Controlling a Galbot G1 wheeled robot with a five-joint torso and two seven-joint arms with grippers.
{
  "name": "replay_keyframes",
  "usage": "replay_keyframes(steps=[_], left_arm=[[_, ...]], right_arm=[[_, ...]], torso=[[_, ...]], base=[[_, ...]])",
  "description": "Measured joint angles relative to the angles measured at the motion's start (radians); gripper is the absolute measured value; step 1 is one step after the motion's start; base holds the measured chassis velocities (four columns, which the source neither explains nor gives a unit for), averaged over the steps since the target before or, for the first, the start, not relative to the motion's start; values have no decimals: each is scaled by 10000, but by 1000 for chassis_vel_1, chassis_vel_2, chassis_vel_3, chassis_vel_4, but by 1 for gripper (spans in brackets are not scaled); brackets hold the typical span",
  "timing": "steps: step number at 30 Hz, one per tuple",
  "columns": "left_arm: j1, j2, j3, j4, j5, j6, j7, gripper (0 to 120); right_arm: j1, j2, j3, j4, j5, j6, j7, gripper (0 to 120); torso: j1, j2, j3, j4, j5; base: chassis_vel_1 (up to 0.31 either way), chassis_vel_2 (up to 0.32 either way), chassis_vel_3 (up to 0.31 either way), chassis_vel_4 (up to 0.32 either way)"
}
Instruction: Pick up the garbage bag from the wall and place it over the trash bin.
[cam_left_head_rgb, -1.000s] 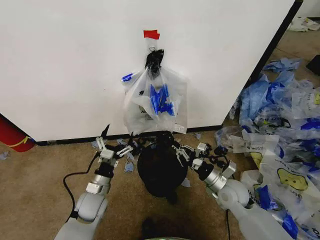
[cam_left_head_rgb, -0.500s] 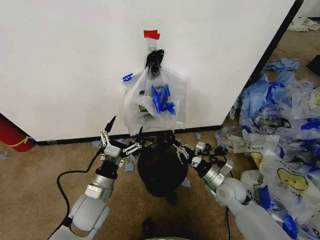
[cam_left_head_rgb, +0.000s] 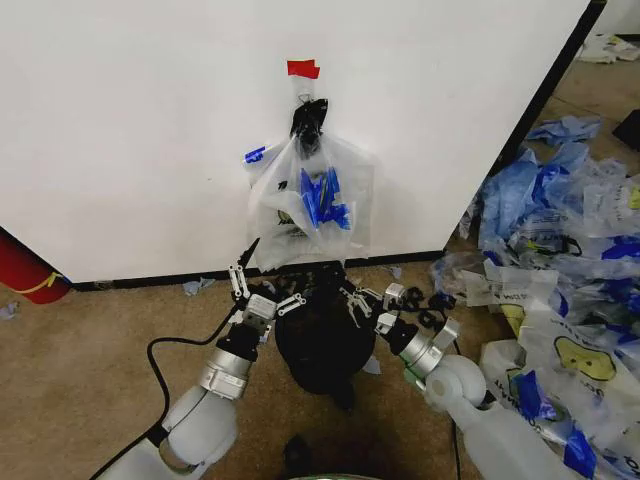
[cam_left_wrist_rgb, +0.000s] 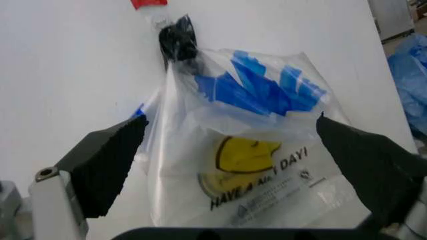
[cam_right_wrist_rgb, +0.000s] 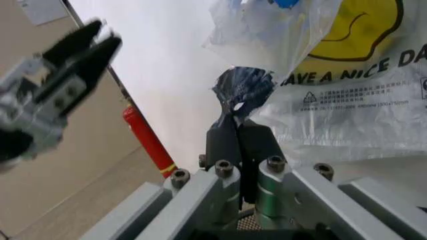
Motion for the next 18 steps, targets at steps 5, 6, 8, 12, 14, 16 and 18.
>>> replay_keyframes(steps=[5, 6, 8, 12, 14, 16, 18], left_arm=[[-829, -73, -90, 339, -117, -156, 266, 100], [-1027, -119, -49, 344, -164, -86, 269, 100], [-1225, -141, 42, 347, -217, -58, 279, 100], [-1741, -138, 610, 359, -267, 176, 230, 100], [-1817, -132, 779, 349, -173, 331, 138, 100], [-1940, -131, 1133, 304, 80, 701, -121, 100], [-2041, -131, 1380, 299, 299, 1004, -333, 100]], right_arm=[[41, 35, -11, -77, -33, -9, 19, 0], [44, 37, -10, -91, -37, -9, 24, 0], [49, 37, -6, -110, -40, -10, 35, 0], [65, 36, 17, -169, -55, -11, 49, 0], [68, 36, 29, -186, -55, -11, 54, 0], [66, 42, 58, -208, -57, -11, 57, 0], [53, 47, 80, -221, -65, -11, 57, 0]], torso=[[0, 0, 0, -3, -4], [0, 0, 0, -4, -4], [0, 0, 0, -4, -2], [0, 0, 0, -6, -2], [0, 0, 0, -4, -1], [0, 0, 0, -4, -3], [0, 0, 0, -2, -2]], base=[[0, 0, 0, 0], [0, 0, 0, 0], [0, 0, 0, 0], [0, 0, 0, 0], [0, 0, 0, 0], [0, 0, 0, 0], [0, 0, 0, 0]])
